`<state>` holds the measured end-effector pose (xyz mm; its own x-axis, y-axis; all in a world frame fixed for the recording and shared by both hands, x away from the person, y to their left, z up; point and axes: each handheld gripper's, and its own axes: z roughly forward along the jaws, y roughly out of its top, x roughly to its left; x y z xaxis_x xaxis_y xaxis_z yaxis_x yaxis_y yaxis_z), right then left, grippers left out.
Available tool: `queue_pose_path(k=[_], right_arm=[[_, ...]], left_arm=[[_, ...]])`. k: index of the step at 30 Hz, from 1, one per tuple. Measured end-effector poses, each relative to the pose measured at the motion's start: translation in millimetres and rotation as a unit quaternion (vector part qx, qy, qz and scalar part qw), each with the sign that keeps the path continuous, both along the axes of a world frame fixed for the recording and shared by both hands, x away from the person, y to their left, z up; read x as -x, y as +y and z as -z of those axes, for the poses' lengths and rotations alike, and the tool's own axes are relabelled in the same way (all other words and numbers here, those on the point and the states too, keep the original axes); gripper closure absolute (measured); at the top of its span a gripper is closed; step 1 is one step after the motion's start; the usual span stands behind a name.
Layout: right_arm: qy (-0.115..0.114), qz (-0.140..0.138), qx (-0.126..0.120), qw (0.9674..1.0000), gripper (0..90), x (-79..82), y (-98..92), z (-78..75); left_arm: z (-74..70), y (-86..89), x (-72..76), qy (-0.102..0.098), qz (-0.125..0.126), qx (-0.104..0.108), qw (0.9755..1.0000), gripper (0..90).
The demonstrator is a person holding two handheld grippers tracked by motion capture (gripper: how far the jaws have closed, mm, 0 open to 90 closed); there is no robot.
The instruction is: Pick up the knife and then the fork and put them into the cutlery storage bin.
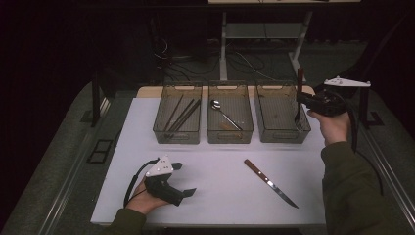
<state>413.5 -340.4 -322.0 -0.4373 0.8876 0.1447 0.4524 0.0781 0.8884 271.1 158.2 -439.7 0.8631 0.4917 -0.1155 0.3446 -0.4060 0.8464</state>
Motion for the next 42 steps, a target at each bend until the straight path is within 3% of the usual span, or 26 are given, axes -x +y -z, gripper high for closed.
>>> queue_pose_path(k=[6, 16, 20, 28, 42], right_arm=[[0.007, 0.018, 0.013, 0.9997, 76.9, -17.5, 0.6, 6.0], [0.032, 0.041, 0.030, 0.9982, 77.0, -36.4, 4.1, 32.0], [0.043, 0.036, 0.049, 0.9972, 77.0, -39.2, 12.1, 42.4], [0.069, 0.034, 0.059, 0.9952, 76.9, -39.1, 12.2, 62.6], [0.098, 0.036, 0.083, 0.9910, 76.8, -43.9, 14.5, 71.2]], left_arm=[[0.0, -0.1, 0.2, -0.002, 0.002, 0.000, 1.0000, 0.0], [-0.6, -0.4, 0.1, -0.004, 0.006, 0.002, 1.0000, 0.0], [-1.0, -0.7, 1.0, -0.004, 0.008, 0.002, 1.0000, 0.0], [-0.9, -1.2, 1.0, -0.004, 0.007, 0.002, 1.0000, 0.0], [-1.0, -1.6, 1.5, -0.003, 0.008, 0.002, 1.0000, 0.0]])
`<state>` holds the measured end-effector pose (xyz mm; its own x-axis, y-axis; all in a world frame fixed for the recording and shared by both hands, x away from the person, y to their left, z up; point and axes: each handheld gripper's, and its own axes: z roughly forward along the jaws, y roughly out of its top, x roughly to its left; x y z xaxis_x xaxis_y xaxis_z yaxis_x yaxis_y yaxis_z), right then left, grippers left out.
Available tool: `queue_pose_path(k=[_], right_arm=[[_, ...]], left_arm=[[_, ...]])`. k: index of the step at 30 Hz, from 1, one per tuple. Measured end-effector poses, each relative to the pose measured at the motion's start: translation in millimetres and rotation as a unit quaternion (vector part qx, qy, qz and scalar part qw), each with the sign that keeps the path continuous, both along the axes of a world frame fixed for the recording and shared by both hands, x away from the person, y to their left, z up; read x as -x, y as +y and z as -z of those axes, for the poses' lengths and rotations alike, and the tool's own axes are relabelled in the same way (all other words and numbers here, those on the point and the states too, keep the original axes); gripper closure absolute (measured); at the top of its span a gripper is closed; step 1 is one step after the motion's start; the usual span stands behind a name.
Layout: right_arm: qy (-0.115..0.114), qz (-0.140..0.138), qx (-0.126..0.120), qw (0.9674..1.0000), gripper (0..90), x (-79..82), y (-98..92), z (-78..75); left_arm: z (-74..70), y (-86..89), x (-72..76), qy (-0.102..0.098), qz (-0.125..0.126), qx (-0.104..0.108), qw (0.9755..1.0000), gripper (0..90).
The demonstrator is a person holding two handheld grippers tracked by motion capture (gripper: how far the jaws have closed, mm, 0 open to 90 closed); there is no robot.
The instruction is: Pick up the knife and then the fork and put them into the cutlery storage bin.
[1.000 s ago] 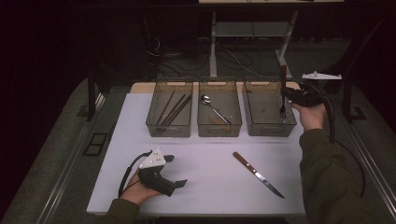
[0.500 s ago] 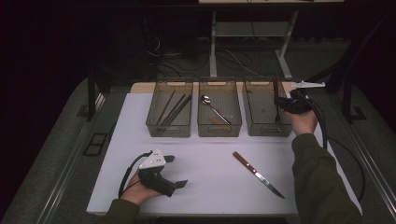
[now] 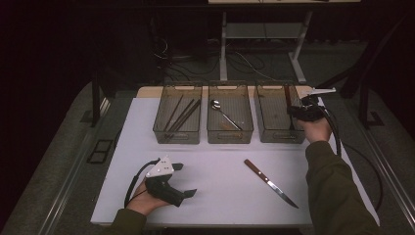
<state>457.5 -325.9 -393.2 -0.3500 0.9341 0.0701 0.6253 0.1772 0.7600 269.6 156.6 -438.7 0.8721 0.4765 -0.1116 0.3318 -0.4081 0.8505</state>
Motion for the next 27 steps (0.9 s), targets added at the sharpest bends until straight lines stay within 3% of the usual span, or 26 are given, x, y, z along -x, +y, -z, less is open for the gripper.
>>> queue_pose_path(k=[5, 9, 15, 20, 23, 27], right_arm=[[0.012, -0.006, 0.005, 0.9999, 75.3, -5.3, 3.0, 2.4], [0.010, -0.003, 0.007, 0.9999, 59.0, -6.3, 5.0, 1.6], [0.015, -0.002, -0.010, 0.9998, 48.6, -3.3, 0.9, -0.8], [0.019, -0.020, -0.044, 0.9987, 44.6, 8.9, 0.7, -7.6], [0.002, -0.033, -0.061, 0.9976, 41.8, 19.0, 0.5, -12.1], [-0.012, -0.050, -0.061, 0.9968, 38.4, 34.1, 2.2, -18.6]], left_arm=[[0.1, -0.2, 0.1, 0.000, 0.000, 0.002, 1.0000, 0.0], [-0.1, 0.0, 0.2, 0.000, 0.001, 0.000, 1.0000, 0.0], [0.0, -0.2, 0.4, 0.000, 0.002, 0.000, 1.0000, 0.0], [-0.3, -0.1, 0.5, 0.001, 0.002, 0.001, 1.0000, 0.0], [-0.6, 0.3, 0.7, 0.000, 0.001, 0.002, 1.0000, 0.0], [-0.6, -0.2, 1.1, 0.000, 0.003, 0.000, 1.0000, 0.0]])
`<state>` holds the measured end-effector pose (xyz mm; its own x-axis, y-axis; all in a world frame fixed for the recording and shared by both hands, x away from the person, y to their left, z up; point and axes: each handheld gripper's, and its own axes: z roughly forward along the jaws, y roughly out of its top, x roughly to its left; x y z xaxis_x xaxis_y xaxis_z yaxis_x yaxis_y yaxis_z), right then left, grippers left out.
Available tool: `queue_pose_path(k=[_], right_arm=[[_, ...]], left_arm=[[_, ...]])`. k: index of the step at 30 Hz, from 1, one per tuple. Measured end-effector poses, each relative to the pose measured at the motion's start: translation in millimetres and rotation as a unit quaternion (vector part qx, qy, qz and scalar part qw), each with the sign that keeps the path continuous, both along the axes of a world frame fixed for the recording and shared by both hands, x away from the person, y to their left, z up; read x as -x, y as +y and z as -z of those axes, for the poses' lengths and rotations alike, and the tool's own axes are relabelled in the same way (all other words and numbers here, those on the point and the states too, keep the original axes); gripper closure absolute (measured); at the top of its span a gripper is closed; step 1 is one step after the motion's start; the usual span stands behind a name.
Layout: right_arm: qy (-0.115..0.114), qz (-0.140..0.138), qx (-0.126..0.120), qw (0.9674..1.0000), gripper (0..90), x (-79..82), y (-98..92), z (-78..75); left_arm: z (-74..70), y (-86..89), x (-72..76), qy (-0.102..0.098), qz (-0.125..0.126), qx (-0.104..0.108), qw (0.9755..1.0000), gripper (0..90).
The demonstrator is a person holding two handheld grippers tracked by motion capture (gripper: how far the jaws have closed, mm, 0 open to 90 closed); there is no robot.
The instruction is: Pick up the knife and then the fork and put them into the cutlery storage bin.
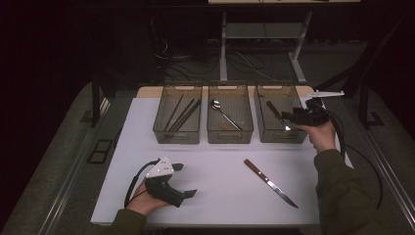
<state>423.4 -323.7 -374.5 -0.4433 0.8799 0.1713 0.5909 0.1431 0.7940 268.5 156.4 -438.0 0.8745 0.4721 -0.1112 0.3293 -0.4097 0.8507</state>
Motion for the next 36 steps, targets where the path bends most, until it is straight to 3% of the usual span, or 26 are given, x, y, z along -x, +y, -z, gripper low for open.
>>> queue_pose_path(k=[3, 8, 15, 23, 36], right_arm=[[-0.006, -0.013, -0.009, 0.9999, 36.8, 11.5, -0.4, -4.3], [-0.021, -0.026, -0.004, 0.9994, 33.3, 30.1, -1.9, -10.5], [-0.029, -0.046, -0.012, 0.9985, 30.6, 54.9, -1.3, -10.8], [-0.030, -0.067, -0.026, 0.9969, 29.1, 75.7, 3.1, 1.0], [-0.024, -0.110, -0.004, 0.9936, 27.3, 106.0, 24.8, 23.4]], left_arm=[[0.2, -0.2, -0.1, 0.000, 0.000, 0.001, 1.0000, 0.0], [0.3, -0.2, 0.0, 0.000, -0.001, 0.001, 1.0000, 0.0], [0.4, -0.1, 0.2, 0.002, -0.006, 0.002, 1.0000, 0.0], [0.6, -0.2, 0.2, 0.001, -0.006, 0.002, 1.0000, 0.0], [0.3, -0.3, 0.7, 0.002, -0.007, 0.005, 1.0000, 0.0]])
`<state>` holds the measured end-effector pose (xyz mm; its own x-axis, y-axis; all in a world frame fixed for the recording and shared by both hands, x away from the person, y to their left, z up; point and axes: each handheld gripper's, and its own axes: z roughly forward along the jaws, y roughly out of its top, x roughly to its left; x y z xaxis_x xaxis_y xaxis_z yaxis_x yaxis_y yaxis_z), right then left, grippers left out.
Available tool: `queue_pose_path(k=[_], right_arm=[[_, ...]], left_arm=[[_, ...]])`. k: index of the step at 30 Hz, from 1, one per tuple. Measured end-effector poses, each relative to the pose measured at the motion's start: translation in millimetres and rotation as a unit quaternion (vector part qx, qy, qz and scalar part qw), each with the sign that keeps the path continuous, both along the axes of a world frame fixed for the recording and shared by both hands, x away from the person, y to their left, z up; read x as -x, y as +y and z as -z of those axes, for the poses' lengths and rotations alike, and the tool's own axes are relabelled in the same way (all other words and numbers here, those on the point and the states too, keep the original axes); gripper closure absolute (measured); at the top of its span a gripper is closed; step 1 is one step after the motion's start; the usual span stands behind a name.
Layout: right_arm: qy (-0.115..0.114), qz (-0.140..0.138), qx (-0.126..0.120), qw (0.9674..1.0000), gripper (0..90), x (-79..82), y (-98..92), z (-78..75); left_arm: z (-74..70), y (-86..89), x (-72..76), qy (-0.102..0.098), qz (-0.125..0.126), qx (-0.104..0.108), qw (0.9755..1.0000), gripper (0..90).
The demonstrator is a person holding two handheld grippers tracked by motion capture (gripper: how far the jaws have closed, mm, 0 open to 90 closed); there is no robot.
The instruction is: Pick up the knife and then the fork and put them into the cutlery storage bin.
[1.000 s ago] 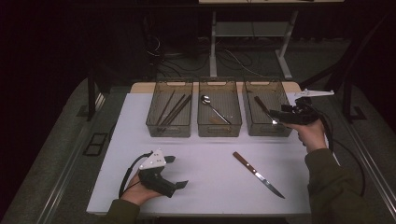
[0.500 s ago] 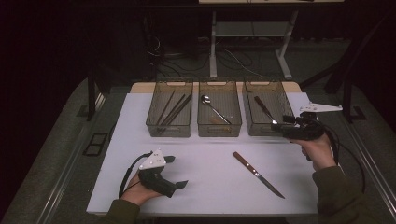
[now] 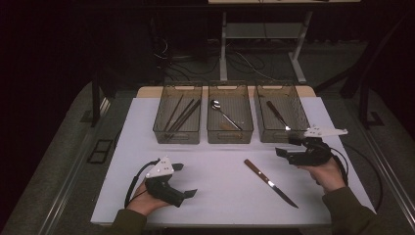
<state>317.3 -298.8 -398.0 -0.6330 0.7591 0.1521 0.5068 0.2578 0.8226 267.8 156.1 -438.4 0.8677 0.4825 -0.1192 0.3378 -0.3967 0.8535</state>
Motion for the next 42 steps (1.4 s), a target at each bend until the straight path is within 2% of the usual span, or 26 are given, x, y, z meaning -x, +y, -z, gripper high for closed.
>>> queue_pose_path(k=[10, 12, 20, 23, 28, 30, 35, 42], right_arm=[[0.024, -0.037, 0.021, 0.9988, 26.7, 22.7, 16.8, 19.1], [0.023, -0.043, 0.026, 0.9984, 26.7, 26.2, 19.3, 21.8], [0.040, -0.051, 0.019, 0.9977, 26.6, 39.2, 24.7, 28.7], [0.048, -0.060, 0.027, 0.9967, 27.2, 42.0, 26.9, 32.7], [0.057, -0.059, 0.036, 0.9960, 35.3, 41.5, 30.9, 35.5], [0.064, -0.066, 0.038, 0.9950, 43.4, 40.5, 32.4, 36.8], [0.068, -0.072, 0.054, 0.9936, 54.4, 40.3, 39.3, 38.8], [0.078, -0.079, 0.064, 0.9918, 62.9, 39.0, 43.8, 41.5]], left_arm=[[-0.4, -0.1, 0.3, -0.001, 0.000, 0.001, 1.0000, 0.0], [-0.4, -0.2, 0.4, -0.001, 0.001, 0.001, 1.0000, 0.0], [-0.5, -0.2, 0.6, -0.002, 0.000, 0.001, 1.0000, 0.0], [-0.5, -0.2, 0.8, -0.001, -0.001, 0.002, 1.0000, 0.0], [-1.0, 0.2, 1.4, -0.002, -0.001, 0.002, 1.0000, 0.0], [-0.9, 0.2, 1.2, -0.002, -0.001, 0.002, 1.0000, 0.0], [-0.9, 0.1, 1.3, -0.002, -0.001, 0.002, 1.0000, 0.0], [-0.7, 0.0, 1.2, -0.001, -0.001, 0.003, 1.0000, 0.0]])
